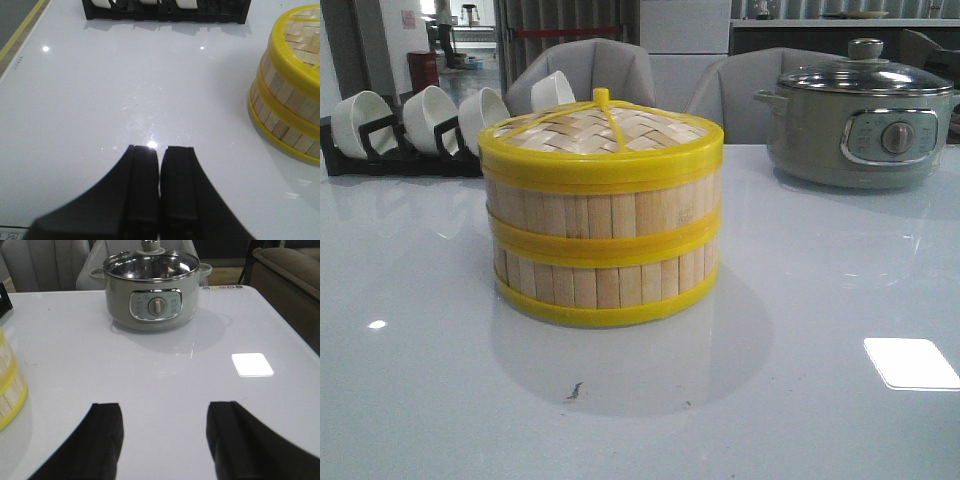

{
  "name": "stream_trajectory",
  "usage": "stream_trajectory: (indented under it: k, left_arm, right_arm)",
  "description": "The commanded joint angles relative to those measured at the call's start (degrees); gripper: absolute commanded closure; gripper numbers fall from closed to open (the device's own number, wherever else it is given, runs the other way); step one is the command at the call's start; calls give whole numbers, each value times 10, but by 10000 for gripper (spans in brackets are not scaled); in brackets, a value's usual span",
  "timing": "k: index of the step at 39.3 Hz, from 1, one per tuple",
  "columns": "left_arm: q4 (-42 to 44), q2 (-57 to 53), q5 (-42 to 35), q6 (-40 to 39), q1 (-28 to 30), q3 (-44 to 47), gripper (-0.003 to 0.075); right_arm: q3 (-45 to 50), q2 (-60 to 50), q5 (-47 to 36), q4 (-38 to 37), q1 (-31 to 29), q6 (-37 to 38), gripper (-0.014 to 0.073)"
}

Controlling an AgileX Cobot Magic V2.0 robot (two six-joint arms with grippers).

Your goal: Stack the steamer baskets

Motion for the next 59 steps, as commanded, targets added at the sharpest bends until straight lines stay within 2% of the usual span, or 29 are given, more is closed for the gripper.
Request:
stream_trajectory:
  k: [1,4,6,8,11,12,14,18,27,59]
  left_arm:
    - [-1,4,-46,-4,0,-16,634]
    - [-1,4,-46,-4,0,-16,634]
    - [-1,4,-46,-4,0,-16,634]
    - [-1,4,-46,-4,0,-16,634]
    - [-1,4,-46,-4,0,-16,634]
    - [-1,4,-46,-4,0,-16,634]
    - [-1,4,-46,-4,0,-16,634]
    - [-1,4,-46,-4,0,-16,634]
    - [-1,4,-46,-4,0,-16,634]
    - [1,4,-47,-4,0,-16,634]
  right_arm:
    - [2,3,-61,2,-3,-4,108]
    - [9,3,-62,2,-3,-4,122]
    - [9,3,-64,2,-3,-4,183]
    - [9,3,-64,2,-3,-4,297]
    - [9,3,-63,2,-3,-4,538]
    - [9,3,-63,2,-3,-4,564]
    - [9,3,-63,2,-3,-4,512]
    - [9,3,-62,2,-3,-4,548]
    - [10,3,-28,2,-3,-3,546]
    - [10,3,-27,2,-3,-3,546]
